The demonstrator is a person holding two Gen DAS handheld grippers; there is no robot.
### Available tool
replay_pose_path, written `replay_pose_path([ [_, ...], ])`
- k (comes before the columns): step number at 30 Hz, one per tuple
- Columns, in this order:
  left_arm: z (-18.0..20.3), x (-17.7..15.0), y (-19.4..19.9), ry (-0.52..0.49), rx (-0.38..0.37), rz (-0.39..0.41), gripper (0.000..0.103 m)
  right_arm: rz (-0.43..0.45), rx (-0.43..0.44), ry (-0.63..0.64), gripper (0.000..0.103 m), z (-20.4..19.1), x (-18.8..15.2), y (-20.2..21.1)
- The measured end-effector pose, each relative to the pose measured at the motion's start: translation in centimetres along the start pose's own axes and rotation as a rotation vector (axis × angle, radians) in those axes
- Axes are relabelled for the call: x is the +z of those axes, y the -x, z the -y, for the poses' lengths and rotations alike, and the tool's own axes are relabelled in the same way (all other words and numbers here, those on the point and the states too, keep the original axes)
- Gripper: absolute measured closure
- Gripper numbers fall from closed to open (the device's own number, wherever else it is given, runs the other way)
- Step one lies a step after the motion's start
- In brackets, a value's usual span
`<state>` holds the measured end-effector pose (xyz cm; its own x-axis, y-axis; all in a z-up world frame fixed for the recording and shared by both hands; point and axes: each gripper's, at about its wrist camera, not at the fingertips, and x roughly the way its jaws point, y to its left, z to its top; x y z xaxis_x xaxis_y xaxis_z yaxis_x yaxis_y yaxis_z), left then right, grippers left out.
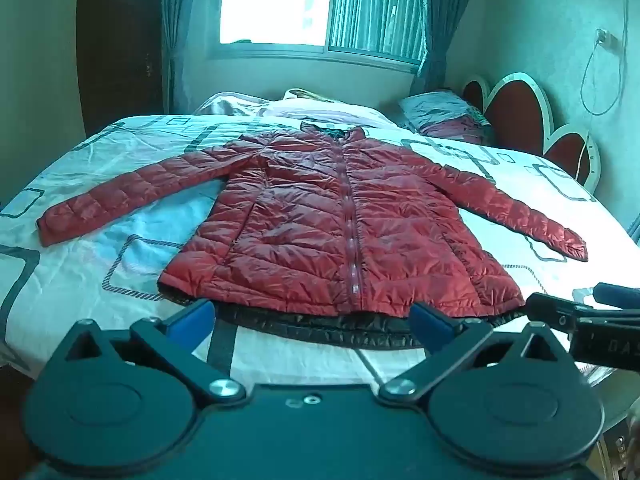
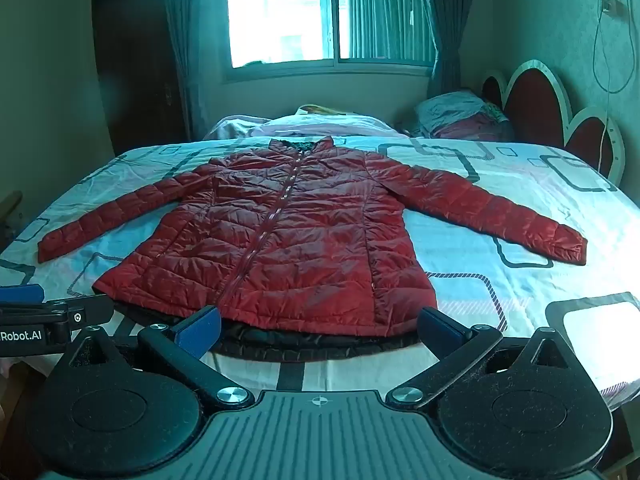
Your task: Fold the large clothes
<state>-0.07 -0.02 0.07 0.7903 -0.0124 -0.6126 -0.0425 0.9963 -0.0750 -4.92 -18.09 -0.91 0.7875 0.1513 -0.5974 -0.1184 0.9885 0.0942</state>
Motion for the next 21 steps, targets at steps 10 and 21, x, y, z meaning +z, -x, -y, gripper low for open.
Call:
replay_pose_path([
  [10, -0.18, 0.17, -0.36, -0.004, 0.019, -0.01, 0.0, 0.005, -0.001, -0.002, 0.0, -0.02, -0.06, -0.01],
  [21, -0.25, 0.02, -0.03, -0.006, 0.021, -0.01, 0.0, 0.003, -0.002, -0.012, 0.0, 0.23, -0.65, -0.15],
])
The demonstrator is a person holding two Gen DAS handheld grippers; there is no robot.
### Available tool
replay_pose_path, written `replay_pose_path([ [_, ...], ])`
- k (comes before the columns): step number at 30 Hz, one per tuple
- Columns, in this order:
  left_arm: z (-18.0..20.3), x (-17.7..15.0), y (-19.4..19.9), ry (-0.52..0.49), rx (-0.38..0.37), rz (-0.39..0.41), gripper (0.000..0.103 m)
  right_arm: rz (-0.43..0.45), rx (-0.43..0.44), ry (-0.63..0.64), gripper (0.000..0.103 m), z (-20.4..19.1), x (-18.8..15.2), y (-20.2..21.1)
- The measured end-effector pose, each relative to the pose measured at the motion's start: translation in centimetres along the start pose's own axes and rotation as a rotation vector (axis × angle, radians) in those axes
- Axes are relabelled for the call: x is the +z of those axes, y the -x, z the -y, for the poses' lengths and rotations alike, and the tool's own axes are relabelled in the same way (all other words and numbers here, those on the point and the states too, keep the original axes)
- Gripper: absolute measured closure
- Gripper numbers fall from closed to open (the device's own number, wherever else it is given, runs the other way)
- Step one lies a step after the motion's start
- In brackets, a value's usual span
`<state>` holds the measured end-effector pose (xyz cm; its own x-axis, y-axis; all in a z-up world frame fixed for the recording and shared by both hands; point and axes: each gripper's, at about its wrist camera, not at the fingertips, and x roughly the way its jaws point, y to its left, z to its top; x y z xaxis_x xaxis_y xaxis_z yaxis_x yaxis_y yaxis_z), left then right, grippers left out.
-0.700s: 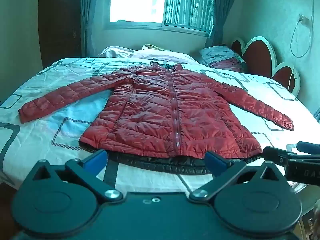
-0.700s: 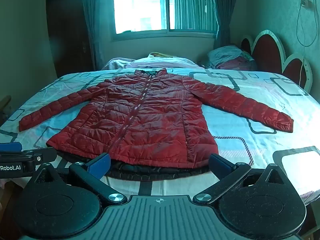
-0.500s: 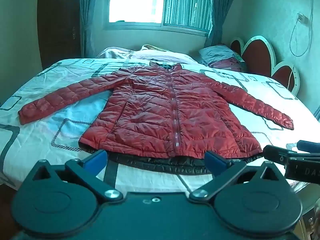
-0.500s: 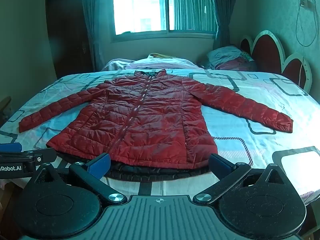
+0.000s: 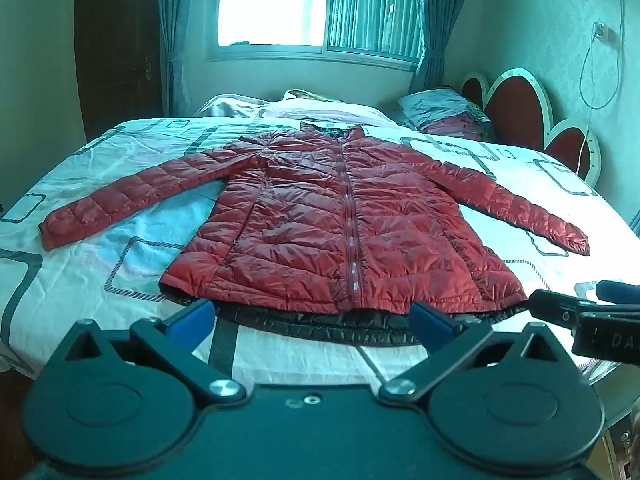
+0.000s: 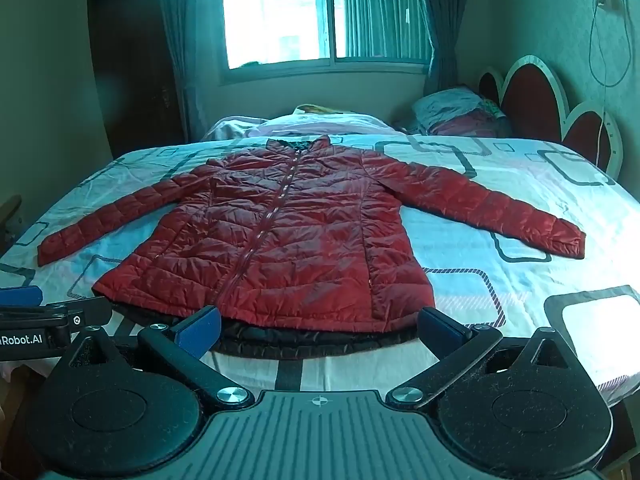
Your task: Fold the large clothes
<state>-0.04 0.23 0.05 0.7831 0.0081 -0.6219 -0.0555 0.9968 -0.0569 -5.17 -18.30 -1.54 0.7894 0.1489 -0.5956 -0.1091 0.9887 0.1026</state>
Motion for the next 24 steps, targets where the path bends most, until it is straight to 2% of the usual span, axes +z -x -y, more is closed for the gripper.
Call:
replay_pose_path([
  [24, 0.68, 0.12, 0.05, -0.021, -0.002, 0.003, 0.0, 0.005, -0.005, -0.009, 0.0, 0.22, 0.1, 0.18],
])
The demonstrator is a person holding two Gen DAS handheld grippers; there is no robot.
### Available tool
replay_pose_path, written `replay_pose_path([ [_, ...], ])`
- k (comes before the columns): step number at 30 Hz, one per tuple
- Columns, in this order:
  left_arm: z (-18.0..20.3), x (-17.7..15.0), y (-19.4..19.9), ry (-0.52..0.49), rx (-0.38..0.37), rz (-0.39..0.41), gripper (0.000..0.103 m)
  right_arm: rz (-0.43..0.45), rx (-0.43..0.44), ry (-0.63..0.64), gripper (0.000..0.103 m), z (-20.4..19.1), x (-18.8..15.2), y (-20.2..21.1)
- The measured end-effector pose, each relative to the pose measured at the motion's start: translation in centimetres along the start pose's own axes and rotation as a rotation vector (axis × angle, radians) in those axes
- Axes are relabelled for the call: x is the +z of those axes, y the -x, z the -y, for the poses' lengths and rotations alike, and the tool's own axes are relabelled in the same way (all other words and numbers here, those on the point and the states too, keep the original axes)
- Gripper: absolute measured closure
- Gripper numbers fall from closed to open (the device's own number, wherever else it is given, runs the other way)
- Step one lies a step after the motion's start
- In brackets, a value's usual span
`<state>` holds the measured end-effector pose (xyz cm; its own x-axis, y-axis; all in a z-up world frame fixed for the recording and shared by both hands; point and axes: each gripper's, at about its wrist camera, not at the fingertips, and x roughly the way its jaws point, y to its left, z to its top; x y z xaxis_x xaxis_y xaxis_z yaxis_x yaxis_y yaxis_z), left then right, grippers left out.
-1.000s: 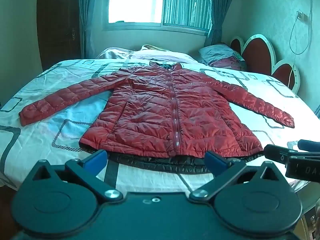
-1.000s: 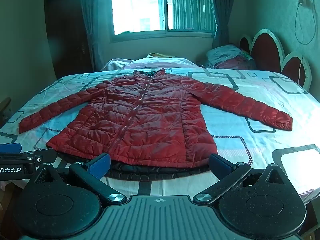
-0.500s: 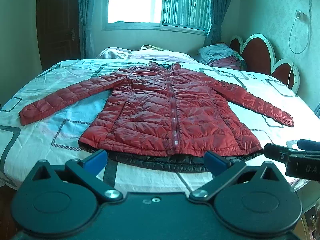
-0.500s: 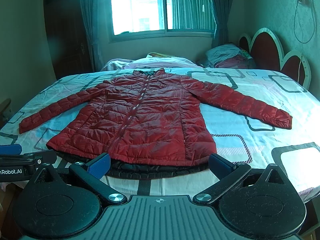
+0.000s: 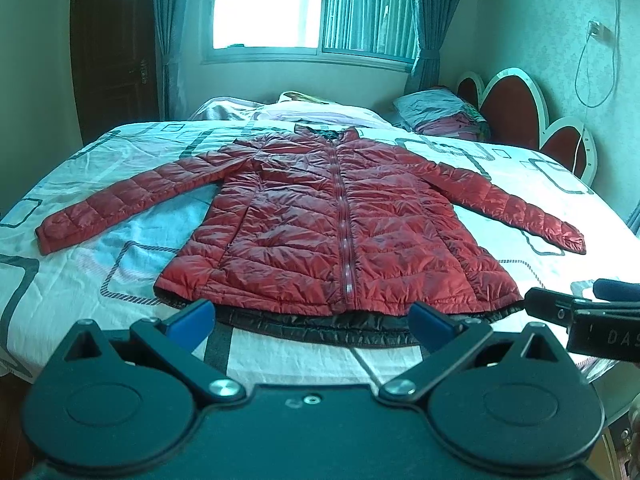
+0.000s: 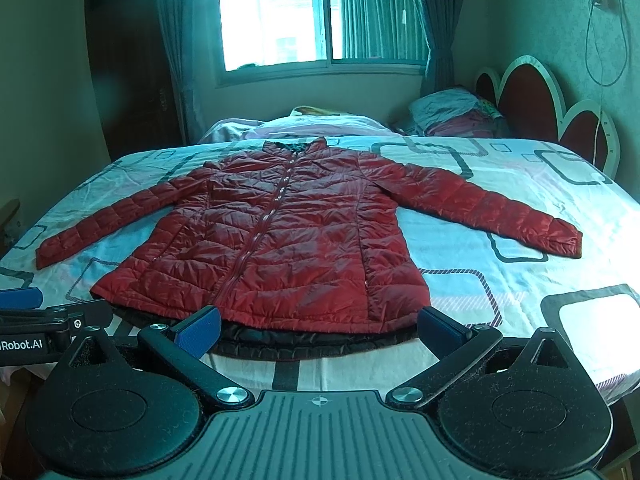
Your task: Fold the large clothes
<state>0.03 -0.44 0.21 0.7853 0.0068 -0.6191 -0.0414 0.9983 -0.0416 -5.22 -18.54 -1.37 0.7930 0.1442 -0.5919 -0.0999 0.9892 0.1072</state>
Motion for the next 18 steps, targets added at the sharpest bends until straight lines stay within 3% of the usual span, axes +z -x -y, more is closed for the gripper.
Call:
replay_pose_path([
  [18, -0.21, -0.03, 0.21, -0.005, 0.001, 0.001, 0.0, -0.006, -0.013, -0.006, 0.0, 0.08, -0.08, -0.02],
])
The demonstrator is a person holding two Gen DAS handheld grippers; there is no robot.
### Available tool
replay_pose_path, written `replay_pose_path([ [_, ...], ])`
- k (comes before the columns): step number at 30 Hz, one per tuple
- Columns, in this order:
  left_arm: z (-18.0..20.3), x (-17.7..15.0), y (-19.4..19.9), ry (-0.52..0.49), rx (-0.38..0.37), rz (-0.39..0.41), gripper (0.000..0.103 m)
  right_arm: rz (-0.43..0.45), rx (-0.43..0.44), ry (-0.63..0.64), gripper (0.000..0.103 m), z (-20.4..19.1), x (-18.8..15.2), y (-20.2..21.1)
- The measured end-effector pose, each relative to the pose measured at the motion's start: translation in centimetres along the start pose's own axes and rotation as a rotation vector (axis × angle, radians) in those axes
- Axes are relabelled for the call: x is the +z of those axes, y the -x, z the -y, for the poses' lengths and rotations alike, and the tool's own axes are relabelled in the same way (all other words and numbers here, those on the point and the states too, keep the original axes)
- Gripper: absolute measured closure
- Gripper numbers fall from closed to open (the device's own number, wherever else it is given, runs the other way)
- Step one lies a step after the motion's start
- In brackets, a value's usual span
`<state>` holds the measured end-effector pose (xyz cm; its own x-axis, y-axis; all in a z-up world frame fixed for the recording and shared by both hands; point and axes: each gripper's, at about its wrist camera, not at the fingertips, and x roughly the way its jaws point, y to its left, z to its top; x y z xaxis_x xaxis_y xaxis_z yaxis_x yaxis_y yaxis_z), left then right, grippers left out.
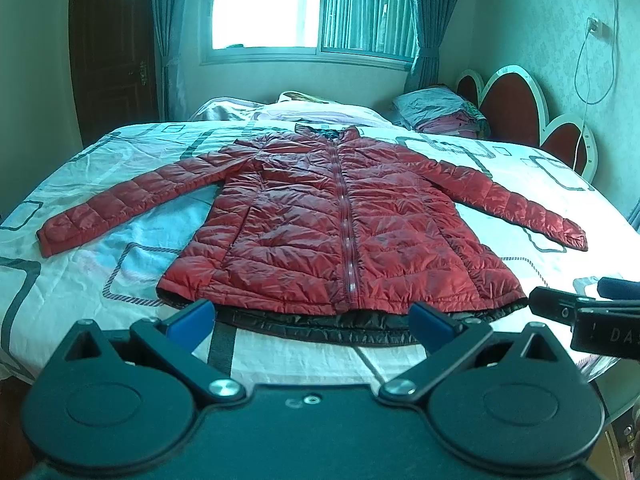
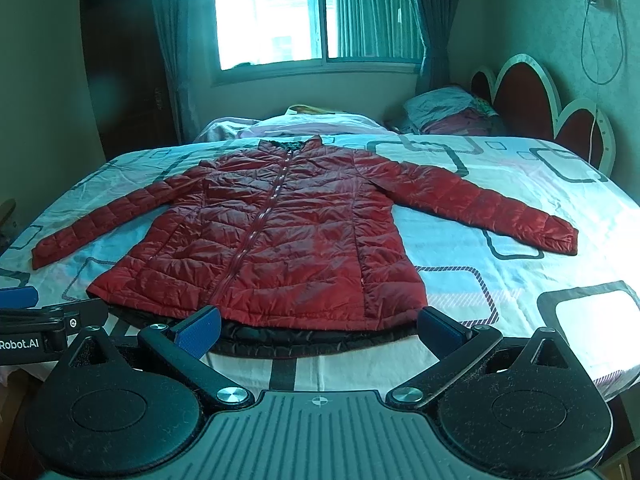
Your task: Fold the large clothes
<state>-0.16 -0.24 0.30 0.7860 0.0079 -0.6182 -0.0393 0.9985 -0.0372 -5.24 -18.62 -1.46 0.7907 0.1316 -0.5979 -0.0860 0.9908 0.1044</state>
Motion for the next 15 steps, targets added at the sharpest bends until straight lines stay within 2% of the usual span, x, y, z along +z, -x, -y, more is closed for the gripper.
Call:
replay_pose_path([
  [15, 0.06, -0.02, -0.03, -0.002, 0.002, 0.001, 0.0, 0.001, -0.001, -0.001, 0.0, -0.01, -0.04, 0.07],
])
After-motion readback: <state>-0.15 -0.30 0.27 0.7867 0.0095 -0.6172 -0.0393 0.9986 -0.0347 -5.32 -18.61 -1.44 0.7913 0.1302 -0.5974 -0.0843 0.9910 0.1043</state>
